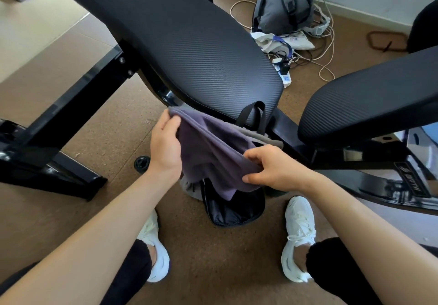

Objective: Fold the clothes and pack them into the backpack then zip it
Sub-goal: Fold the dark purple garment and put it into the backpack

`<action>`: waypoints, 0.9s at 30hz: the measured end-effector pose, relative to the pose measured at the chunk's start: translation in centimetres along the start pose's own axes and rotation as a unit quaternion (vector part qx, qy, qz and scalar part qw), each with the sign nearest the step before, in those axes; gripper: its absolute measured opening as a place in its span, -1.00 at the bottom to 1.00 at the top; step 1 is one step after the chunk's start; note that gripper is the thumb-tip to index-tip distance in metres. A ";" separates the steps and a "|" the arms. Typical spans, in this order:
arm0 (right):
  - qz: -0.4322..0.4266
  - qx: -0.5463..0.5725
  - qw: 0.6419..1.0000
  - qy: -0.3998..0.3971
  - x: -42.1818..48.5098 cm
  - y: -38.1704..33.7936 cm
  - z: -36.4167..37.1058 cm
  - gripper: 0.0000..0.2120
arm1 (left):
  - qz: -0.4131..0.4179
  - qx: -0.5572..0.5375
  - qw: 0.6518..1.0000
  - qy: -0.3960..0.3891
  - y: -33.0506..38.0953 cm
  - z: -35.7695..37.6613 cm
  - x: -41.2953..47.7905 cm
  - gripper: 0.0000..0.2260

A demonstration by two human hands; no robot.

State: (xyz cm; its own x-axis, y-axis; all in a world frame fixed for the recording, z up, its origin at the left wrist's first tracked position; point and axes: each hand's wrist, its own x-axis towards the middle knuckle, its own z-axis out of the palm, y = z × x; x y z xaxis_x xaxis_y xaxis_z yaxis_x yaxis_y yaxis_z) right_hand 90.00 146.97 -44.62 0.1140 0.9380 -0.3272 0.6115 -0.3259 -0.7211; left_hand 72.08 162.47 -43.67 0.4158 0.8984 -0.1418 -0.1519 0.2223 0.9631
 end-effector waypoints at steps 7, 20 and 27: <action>0.026 -0.202 0.979 0.007 -0.6 0.6 0.5 -0.86 | -0.022 0.086 0.989 0.117 -0.9 -1.6 1.0 -0.71; 0.025 -0.198 0.946 0.256 -2.5 0.6 -1.0 -0.90 | 0.022 0.191 0.969 0.154 -2.8 -2.6 1.8 -0.64; 0.078 -0.143 0.949 0.269 -2.7 1.1 -1.9 -0.75 | -0.010 0.196 0.970 0.146 -2.7 -2.4 1.6 -0.70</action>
State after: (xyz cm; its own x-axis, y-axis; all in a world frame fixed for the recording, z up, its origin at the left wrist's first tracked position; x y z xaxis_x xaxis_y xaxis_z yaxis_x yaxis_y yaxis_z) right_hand 91.83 144.35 -43.36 0.5570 0.8305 -0.0010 0.7335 -0.4925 -0.4685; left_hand 71.02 164.26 -47.10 0.1340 0.9771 -0.1655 0.2295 0.1318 0.9643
